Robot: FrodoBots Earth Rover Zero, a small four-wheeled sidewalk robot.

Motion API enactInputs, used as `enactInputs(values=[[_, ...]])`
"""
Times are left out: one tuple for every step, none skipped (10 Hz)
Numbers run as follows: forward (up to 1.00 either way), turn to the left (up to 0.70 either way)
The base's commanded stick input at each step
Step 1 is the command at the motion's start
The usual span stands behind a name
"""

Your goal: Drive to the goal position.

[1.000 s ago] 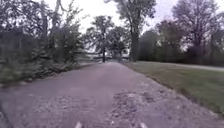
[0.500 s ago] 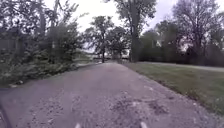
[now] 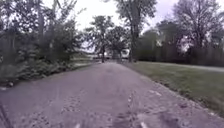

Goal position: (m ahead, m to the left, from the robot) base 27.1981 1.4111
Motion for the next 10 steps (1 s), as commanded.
enactInputs(values=[[0.70,0.00],[0.70,0.00],[0.70,0.00],[0.70,0.00],[0.70,0.00],[0.70,0.00],[0.70,0.00],[0.70,0.00],[0.70,0.00],[0.70,0.00]])
